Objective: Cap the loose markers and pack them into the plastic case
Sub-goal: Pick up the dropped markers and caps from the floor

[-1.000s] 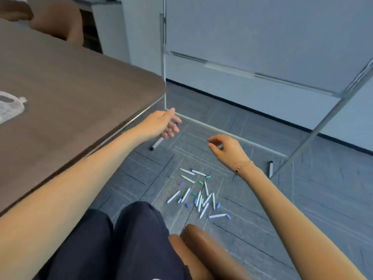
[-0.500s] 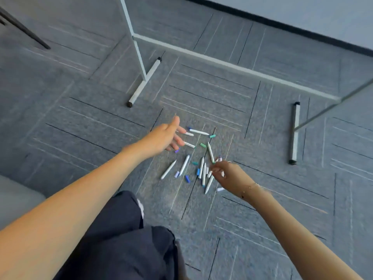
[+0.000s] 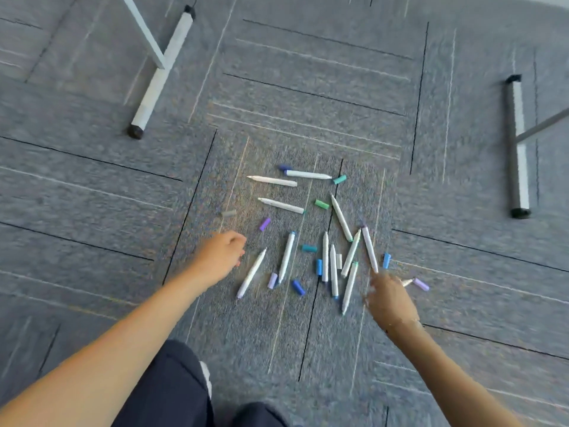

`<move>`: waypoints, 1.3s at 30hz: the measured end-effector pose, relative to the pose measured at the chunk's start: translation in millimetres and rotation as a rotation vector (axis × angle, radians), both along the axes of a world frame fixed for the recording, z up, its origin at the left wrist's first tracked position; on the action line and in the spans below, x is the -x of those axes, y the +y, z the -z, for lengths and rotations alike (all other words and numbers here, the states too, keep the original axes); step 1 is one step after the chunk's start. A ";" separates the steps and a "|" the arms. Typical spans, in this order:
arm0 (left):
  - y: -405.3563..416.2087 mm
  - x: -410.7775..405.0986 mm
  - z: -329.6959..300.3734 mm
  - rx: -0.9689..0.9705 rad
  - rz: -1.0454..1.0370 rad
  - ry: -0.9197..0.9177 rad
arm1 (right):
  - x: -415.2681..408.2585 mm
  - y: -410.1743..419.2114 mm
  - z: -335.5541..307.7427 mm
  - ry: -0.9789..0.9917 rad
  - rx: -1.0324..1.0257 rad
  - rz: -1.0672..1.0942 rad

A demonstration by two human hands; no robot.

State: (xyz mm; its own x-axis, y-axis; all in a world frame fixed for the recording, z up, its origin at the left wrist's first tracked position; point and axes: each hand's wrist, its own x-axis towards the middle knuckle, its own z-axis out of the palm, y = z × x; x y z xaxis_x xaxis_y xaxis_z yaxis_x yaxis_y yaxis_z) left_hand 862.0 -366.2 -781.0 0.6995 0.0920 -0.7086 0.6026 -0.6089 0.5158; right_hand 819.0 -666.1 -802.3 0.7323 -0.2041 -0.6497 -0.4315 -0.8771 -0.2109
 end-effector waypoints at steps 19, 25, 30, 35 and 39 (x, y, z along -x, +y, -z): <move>-24.0 43.8 98.0 -0.197 0.111 -0.163 | 3.6 -32.4 75.7 -0.040 0.039 0.683; -22.6 42.2 96.3 -0.118 0.063 -0.094 | 22.6 -24.0 59.9 -0.078 -0.027 0.678; -29.2 39.4 82.0 -0.119 -0.004 -0.226 | 20.0 -19.8 49.6 -0.211 -0.083 0.388; -25.7 20.3 66.5 -0.059 0.206 -0.325 | 10.7 -24.9 51.5 -0.413 -0.030 -0.572; -31.5 -4.3 72.1 -0.100 0.454 -0.331 | 10.4 -32.3 58.8 -0.319 -0.020 -0.971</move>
State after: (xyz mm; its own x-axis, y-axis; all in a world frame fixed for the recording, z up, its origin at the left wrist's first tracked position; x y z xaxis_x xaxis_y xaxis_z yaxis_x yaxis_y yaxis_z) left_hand 866.3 -397.7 -853.0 0.8680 -0.2138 -0.4482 0.0855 -0.8248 0.5590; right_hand 808.6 -698.3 -861.1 0.7153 0.5784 -0.3922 0.5424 -0.8134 -0.2103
